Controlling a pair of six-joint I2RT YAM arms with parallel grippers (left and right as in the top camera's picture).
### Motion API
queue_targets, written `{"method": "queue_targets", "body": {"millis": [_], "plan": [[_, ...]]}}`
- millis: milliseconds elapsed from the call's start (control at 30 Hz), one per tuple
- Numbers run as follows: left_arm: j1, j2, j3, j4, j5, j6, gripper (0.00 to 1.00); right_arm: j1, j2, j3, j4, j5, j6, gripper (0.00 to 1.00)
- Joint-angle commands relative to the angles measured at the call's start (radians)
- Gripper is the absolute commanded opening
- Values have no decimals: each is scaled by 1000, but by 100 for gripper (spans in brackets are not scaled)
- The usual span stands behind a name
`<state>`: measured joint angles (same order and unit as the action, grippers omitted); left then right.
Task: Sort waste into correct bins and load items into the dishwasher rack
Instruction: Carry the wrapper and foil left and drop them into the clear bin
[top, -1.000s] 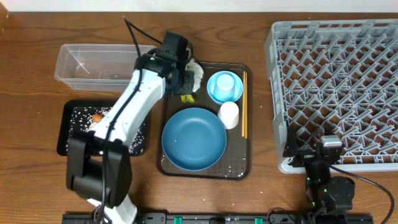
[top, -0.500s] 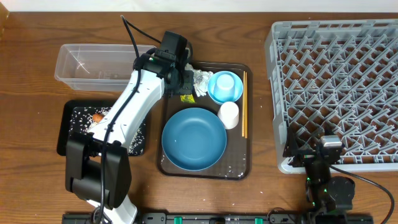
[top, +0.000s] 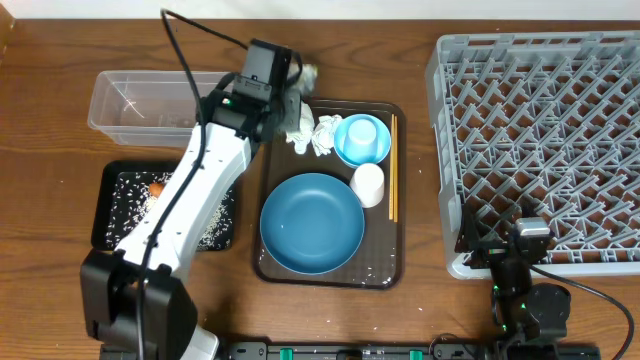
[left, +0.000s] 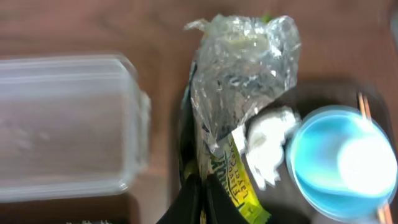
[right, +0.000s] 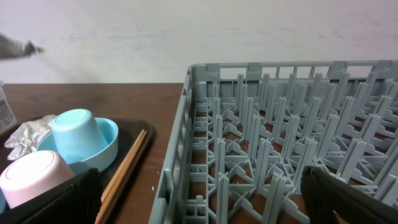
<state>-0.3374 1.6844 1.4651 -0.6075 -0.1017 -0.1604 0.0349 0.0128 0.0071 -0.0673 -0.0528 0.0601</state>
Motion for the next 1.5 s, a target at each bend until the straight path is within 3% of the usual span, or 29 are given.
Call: {"method": "queue_targets", "body": {"millis": [0, 133, 400, 533, 1033, 1233, 1300, 1400, 1467], "plan": [[24, 7, 13, 60, -167, -50, 6, 3, -3, -2, -4, 0, 10, 99], [90, 32, 13, 140, -185, -133, 6, 3, -3, -2, -4, 0, 10, 99], [257, 77, 12, 131, -180, -552, 6, 3, -3, -2, -4, 0, 10, 99], [298, 106, 11, 130, -179, -656, 7, 3, -3, -2, -4, 0, 10, 99], [304, 125, 11, 13, -173, -832, 8, 3, -3, -2, -4, 0, 10, 99], [304, 125, 11, 6, -173, -878, 28, 3, -3, -2, -4, 0, 10, 99], [304, 125, 11, 5, -173, -877, 41, 3, -3, -2, -4, 0, 10, 99], [303, 123, 12, 2, -163, -864, 42, 3, -3, -2, -4, 0, 10, 99], [303, 110, 12, 6, -106, -790, 42, 3, -2, -2, -4, 0, 10, 99]]}}
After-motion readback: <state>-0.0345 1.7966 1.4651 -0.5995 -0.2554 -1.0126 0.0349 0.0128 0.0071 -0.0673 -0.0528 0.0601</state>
